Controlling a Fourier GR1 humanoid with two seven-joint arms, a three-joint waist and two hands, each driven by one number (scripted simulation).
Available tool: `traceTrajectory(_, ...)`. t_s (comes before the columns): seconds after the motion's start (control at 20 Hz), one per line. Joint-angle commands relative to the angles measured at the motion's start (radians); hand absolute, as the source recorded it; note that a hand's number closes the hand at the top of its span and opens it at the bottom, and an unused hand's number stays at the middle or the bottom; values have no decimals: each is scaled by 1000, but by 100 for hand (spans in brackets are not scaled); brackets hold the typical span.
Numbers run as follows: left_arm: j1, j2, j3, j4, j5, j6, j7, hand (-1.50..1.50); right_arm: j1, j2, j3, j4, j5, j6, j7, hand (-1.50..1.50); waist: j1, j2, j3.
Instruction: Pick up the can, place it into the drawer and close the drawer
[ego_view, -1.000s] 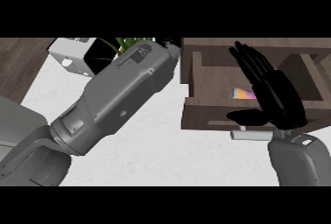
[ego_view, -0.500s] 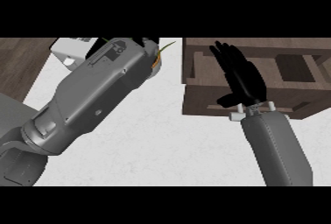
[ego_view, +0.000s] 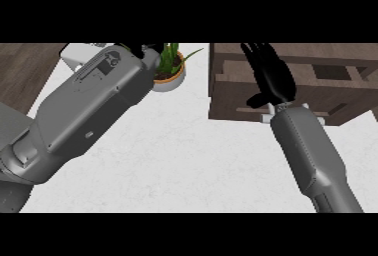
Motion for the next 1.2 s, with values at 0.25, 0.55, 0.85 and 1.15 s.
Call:
traceTrajectory(0.25, 63, 84, 16, -143, -24, 10, 68, -150, -116, -9, -79, 297, 20, -212, -18, -150, 17, 18, 15)
traceTrajectory(0.55, 77, 78, 26, -152, -49, 9, 60, -150, -241, -51, -136, 440, 10, -284, -38, -150, 19, 32, 16)
traceTrajectory(0.85, 123, 125, 19, -241, -63, -2, 90, -150, -349, -71, -162, 533, 23, -334, -6, -150, 47, 33, 16)
traceTrajectory(1.15, 136, 146, 24, -275, -73, -4, 115, -150, -439, -92, -157, 595, 54, -319, 45, -150, 56, 39, 15)
